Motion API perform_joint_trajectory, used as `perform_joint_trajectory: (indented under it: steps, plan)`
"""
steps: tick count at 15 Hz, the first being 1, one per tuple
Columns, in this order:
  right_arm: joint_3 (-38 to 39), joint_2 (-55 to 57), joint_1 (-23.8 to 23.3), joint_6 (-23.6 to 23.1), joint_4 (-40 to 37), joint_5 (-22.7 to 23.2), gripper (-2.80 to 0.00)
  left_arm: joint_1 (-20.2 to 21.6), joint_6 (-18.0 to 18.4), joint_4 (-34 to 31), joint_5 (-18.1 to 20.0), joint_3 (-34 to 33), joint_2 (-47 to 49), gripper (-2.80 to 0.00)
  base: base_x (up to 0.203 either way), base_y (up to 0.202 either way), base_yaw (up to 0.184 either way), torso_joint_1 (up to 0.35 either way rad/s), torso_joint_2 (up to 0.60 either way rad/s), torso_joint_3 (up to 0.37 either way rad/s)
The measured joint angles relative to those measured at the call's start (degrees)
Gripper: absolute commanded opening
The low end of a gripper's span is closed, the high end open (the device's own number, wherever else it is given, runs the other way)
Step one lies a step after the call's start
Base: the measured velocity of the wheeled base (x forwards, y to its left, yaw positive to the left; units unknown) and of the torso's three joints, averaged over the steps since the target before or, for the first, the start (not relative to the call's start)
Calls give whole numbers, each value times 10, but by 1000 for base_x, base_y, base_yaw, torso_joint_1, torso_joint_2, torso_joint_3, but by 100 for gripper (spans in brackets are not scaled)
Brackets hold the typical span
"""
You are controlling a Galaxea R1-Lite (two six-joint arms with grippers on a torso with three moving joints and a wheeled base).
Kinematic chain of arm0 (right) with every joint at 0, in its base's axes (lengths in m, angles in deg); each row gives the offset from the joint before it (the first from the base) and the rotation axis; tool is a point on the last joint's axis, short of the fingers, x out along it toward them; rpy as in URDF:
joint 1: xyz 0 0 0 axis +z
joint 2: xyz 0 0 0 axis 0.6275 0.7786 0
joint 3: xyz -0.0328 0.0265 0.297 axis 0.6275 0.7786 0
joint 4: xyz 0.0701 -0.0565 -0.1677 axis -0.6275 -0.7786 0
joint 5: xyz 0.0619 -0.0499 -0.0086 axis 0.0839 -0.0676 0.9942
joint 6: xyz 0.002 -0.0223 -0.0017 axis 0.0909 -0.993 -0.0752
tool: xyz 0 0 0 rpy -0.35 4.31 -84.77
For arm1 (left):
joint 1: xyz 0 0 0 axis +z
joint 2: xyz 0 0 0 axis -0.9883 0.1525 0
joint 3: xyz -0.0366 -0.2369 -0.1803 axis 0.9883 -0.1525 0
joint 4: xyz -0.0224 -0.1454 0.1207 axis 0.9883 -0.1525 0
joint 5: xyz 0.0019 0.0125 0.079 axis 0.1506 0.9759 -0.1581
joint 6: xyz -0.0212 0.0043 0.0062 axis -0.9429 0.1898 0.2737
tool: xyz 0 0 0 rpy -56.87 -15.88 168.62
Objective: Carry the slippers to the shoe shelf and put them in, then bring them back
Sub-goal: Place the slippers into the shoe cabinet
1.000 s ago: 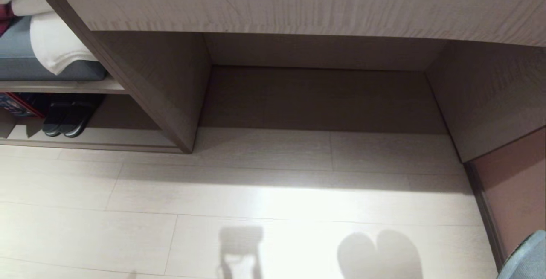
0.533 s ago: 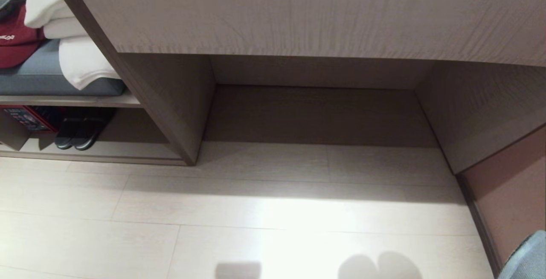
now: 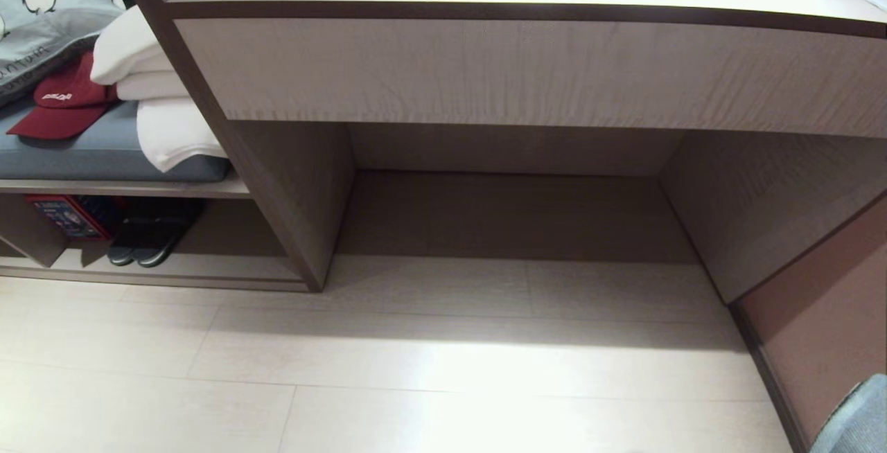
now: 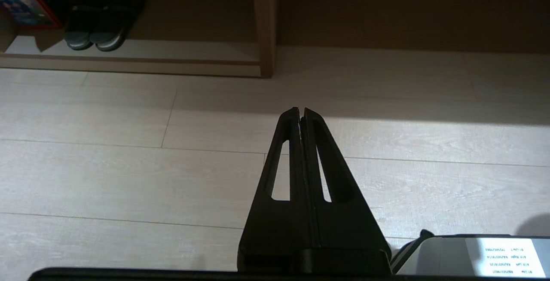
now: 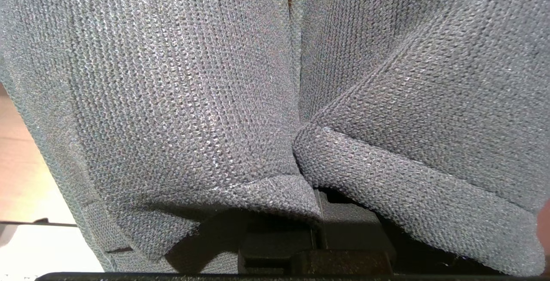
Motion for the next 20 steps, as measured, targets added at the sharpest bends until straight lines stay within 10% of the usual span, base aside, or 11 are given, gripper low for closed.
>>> perform_joint_trajectory:
  steps: [20]
  plan:
    - [0,0,0,2,-1,-1,-280,0,0,0,0,0,0,-280,0,0,0,2,1,203]
